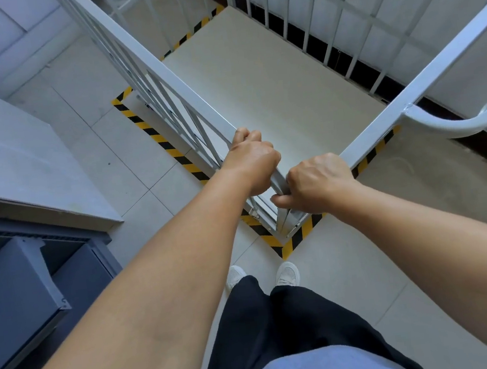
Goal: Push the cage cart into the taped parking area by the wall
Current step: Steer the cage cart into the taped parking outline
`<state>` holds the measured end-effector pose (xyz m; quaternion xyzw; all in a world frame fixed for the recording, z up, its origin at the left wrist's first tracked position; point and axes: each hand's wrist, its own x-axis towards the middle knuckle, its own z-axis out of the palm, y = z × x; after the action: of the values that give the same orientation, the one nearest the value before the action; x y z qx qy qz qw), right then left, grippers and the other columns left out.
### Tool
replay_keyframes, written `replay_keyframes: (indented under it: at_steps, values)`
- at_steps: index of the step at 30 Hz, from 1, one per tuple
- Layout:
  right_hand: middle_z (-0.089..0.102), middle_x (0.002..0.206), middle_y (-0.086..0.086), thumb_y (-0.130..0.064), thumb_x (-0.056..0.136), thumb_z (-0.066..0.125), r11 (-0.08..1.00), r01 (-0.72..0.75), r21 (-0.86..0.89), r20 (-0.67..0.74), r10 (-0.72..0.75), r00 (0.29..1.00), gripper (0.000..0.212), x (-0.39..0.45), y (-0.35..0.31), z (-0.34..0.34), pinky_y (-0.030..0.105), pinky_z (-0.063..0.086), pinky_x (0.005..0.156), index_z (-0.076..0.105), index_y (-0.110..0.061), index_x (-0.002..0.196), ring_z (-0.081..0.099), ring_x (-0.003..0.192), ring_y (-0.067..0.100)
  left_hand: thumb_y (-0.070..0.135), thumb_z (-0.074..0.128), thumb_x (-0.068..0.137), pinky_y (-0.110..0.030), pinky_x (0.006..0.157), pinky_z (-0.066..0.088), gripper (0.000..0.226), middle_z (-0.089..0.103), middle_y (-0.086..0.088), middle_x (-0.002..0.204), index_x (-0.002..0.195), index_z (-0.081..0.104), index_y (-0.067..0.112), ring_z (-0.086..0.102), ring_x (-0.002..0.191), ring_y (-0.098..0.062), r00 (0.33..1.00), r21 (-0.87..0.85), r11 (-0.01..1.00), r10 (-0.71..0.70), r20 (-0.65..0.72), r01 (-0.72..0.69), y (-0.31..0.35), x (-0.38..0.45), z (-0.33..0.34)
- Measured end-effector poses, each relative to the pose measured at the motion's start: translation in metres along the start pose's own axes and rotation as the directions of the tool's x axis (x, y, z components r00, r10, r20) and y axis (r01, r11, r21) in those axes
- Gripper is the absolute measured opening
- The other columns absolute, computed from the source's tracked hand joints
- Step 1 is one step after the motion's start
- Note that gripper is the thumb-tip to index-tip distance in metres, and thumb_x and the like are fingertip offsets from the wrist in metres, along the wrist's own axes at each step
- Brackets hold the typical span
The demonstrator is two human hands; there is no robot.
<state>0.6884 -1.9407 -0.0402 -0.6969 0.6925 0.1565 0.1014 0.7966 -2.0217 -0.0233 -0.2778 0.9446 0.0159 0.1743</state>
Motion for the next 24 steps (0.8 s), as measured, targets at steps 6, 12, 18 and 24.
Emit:
replay_keyframes:
  at_steps: [6,12,18,24]
  values:
    - [0.050,0.056,-0.004,-0.072,0.086,0.035,1.000,0.004,-0.008,-0.006,-0.004,1.000,0.059,0.002,-0.001,-0.001,0.024,0.029,0.046,0.051,-0.021,0.060,0.043,0.048,0.013,0.008,0.053,0.085,-0.036,0.098,0.025,0.021,0.058,0.001,0.097,0.098,0.063,0.021,0.040,0.109,-0.023,1.000,0.002,1.000,-0.007,0.018,0.007,-0.002,0.000,-0.003]
    - [0.049,0.055,-0.004,-0.072,0.086,0.036,1.000,-0.023,-0.003,-0.006,0.023,1.000,0.060,0.006,-0.002,-0.003,0.024,0.028,0.045,0.051,-0.021,0.060,0.043,0.046,0.013,0.011,0.054,0.086,-0.036,0.096,0.026,0.016,0.056,0.002,0.093,0.095,0.062,0.021,0.040,0.107,-0.022,1.000,0.009,1.000,0.013,0.014,-0.013,-0.007,0.001,-0.003]
    - [0.049,0.054,-0.005,-0.073,0.086,0.036,0.999,-0.035,0.009,-0.008,0.035,0.999,0.061,0.010,-0.006,-0.005,0.023,0.027,0.044,0.050,-0.021,0.059,0.043,0.046,0.012,0.017,0.058,0.087,-0.037,0.097,0.027,0.009,0.055,0.003,0.091,0.094,0.062,0.022,0.041,0.107,-0.022,1.000,0.009,1.000,0.018,0.010,-0.018,-0.012,0.001,-0.001]
    - [0.049,0.054,-0.004,-0.073,0.086,0.036,0.998,-0.057,0.012,-0.014,0.058,0.998,0.062,0.006,-0.007,-0.005,0.023,0.028,0.045,0.048,-0.020,0.057,0.043,0.046,0.013,0.017,0.058,0.087,-0.036,0.095,0.025,0.009,0.052,0.004,0.089,0.093,0.062,0.023,0.040,0.107,-0.021,1.000,-0.017,1.000,0.024,0.002,-0.024,-0.012,0.002,0.001]
